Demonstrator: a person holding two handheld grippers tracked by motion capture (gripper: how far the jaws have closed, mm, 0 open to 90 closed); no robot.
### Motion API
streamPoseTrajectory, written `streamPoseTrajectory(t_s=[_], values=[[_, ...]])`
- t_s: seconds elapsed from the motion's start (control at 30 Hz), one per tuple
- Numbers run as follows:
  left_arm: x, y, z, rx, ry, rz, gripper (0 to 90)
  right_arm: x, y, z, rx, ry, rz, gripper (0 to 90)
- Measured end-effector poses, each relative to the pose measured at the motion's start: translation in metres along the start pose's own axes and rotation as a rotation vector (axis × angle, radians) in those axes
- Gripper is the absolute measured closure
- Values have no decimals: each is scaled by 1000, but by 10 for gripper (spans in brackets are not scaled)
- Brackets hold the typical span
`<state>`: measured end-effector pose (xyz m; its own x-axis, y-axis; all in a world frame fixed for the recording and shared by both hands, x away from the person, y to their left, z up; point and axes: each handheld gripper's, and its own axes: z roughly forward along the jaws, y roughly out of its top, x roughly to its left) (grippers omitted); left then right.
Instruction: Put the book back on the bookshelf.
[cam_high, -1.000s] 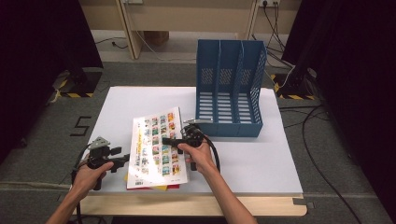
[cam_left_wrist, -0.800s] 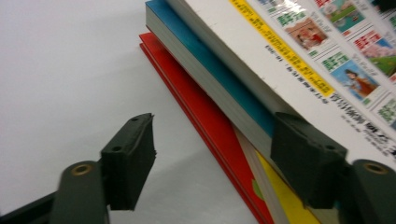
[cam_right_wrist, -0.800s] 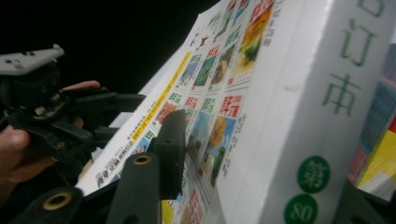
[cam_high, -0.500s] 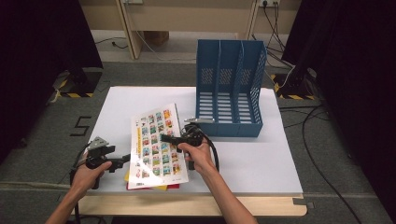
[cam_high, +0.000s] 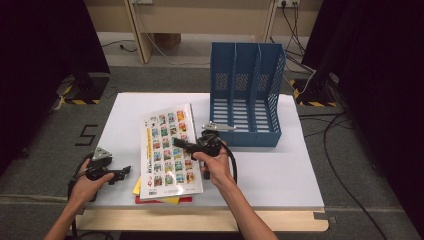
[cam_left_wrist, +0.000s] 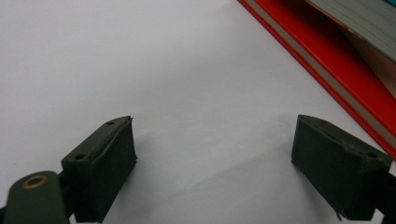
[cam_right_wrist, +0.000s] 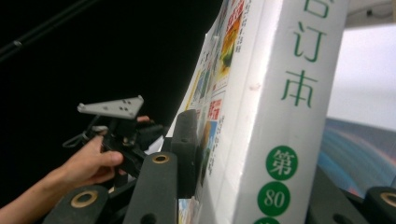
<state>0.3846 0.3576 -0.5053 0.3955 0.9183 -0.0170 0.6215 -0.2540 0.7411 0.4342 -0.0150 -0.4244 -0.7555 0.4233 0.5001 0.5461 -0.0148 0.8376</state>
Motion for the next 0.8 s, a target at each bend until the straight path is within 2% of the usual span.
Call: streamPoseTrajectory(t_s=[0.03, 0.1, 0.17, 0.2, 0.23, 0.27, 0.57, 0.6, 0.63, 0.7, 0.8], values=[[0, 0, 0, 0, 0, 0, 124, 0, 0, 0, 0, 0, 0, 701], [0, 0, 0, -1, 0, 1, 125, 3, 2, -5, -28, -1, -33, 701], [0, 0, 0, 0, -1, 1, 125, 5, 5, -10, -61, -1, -49, 701], [0, 0, 0, 0, -1, 0, 125, 5, 7, -15, -98, 6, -54, 702], [0, 0, 0, 0, -1, 0, 125, 5, 7, -15, -98, 6, -54, 702], [0, 0, 0, -1, -1, 0, 125, 7, 10, -20, -121, 0, -78, 702], [0, 0, 0, -4, -2, -2, 125, 14, 18, -42, -183, -24, -112, 703], [0, 0, 0, -3, -2, -2, 125, 17, 20, -48, -203, -30, -127, 703], [0, 0, 0, -3, -2, -2, 124, 17, 20, -48, -203, -30, -127, 703], [0, -1, 0, -3, -2, -2, 124, 21, 22, -60, -236, -27, -128, 702], [0, -1, 0, -4, -2, -1, 124, 24, 23, -70, -251, -45, -146, 703]])
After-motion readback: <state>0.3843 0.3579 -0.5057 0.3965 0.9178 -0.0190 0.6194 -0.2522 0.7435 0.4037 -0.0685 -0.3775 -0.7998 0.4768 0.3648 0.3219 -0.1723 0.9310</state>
